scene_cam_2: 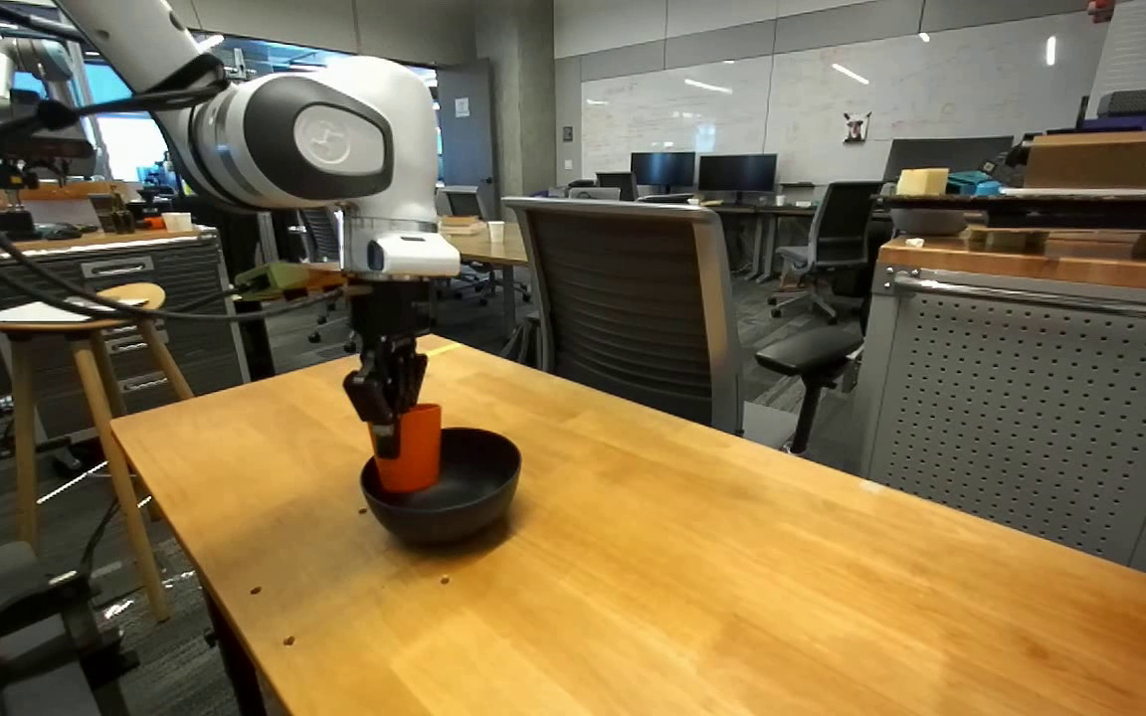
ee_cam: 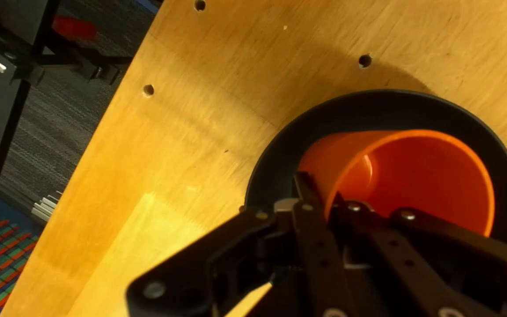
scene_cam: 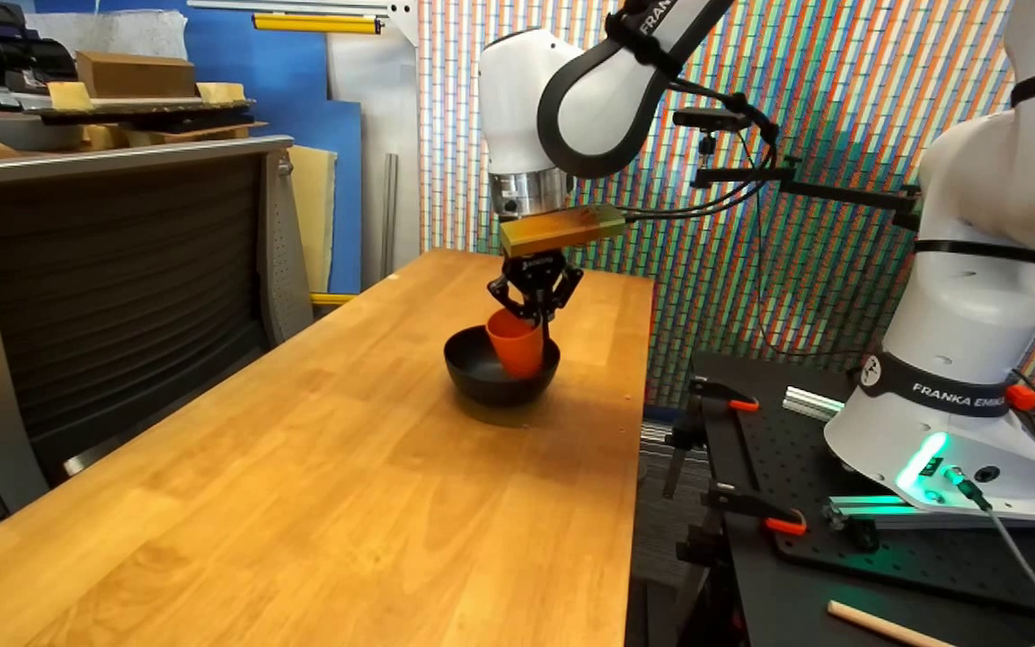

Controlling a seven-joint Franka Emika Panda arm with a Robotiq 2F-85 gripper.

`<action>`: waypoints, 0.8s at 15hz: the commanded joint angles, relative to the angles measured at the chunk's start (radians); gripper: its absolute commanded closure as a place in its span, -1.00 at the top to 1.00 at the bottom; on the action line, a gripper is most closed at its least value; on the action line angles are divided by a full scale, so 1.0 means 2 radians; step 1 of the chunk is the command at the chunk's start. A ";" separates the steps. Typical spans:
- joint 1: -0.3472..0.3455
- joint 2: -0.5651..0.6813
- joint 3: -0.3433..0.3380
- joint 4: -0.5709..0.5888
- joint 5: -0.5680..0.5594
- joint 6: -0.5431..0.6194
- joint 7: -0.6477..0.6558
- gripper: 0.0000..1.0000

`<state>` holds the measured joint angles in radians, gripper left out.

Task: Put the orange cup inside the black bowl

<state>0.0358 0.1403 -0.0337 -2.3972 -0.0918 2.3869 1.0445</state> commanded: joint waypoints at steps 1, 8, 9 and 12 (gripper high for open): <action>-0.005 0.045 -0.005 0.023 0.017 0.028 -0.015 -0.97; -0.009 0.075 -0.002 0.042 0.071 0.039 -0.067 -0.10; -0.005 0.062 -0.001 0.036 0.075 0.036 -0.074 0.08; 0.014 0.000 -0.004 0.003 0.051 0.026 -0.070 0.52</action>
<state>0.0313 0.2758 -0.0376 -2.3247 0.0259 2.4647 0.9198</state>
